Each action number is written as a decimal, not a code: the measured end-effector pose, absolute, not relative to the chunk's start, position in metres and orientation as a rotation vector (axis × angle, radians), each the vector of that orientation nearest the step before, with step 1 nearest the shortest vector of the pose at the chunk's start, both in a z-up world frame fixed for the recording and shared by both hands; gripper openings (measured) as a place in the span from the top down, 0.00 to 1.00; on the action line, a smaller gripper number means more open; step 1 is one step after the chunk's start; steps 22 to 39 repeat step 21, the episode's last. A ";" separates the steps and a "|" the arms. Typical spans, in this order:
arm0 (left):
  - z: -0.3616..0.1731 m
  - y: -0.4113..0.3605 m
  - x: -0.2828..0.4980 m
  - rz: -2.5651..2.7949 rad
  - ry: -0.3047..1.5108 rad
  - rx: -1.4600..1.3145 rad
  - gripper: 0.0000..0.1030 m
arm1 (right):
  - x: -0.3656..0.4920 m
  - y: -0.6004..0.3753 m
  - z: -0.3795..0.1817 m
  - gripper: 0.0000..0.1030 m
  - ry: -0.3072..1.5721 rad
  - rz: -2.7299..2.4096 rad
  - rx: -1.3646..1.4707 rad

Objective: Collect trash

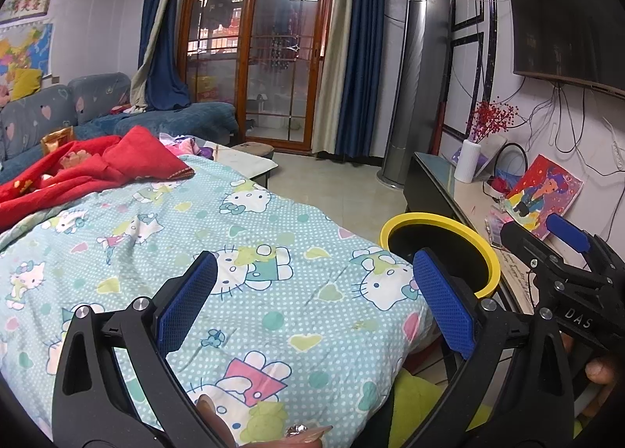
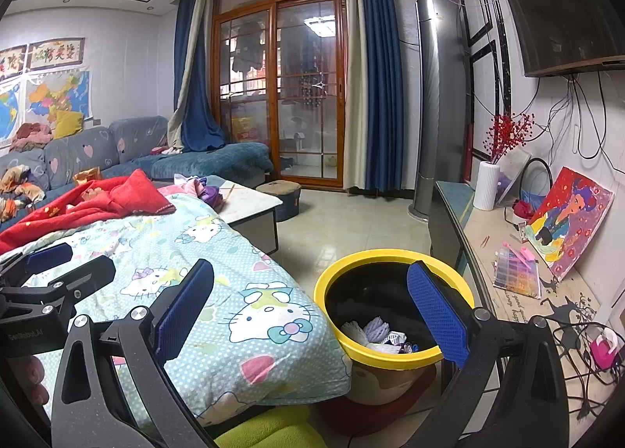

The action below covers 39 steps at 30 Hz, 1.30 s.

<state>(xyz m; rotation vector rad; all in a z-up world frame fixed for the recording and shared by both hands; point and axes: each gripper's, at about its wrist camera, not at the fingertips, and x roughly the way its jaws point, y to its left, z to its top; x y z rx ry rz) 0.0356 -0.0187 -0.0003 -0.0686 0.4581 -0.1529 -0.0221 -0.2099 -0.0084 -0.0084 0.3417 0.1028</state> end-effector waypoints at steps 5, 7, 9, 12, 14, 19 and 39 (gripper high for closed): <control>-0.002 -0.016 0.036 -0.133 0.460 -0.046 0.11 | -0.020 -0.210 -0.009 0.06 0.353 0.107 -0.007; -0.002 -0.017 0.037 -0.126 0.468 -0.044 0.11 | -0.019 -0.210 -0.009 0.06 0.353 0.106 -0.009; -0.001 -0.005 0.038 -0.108 0.486 -0.075 0.11 | -0.015 -0.205 -0.005 0.06 0.351 0.110 -0.023; 0.002 0.032 0.040 -0.005 0.518 -0.130 0.11 | -0.009 -0.178 0.011 0.06 0.310 0.165 -0.079; 0.002 0.078 0.037 0.101 0.546 -0.181 0.11 | -0.003 -0.138 0.021 0.06 0.308 0.275 -0.109; -0.012 0.252 -0.009 0.592 0.623 -0.270 0.11 | 0.010 0.023 0.007 0.06 0.552 0.710 -0.175; -0.027 0.308 -0.025 0.744 0.700 -0.296 0.11 | 0.007 0.098 -0.019 0.06 0.709 0.852 -0.213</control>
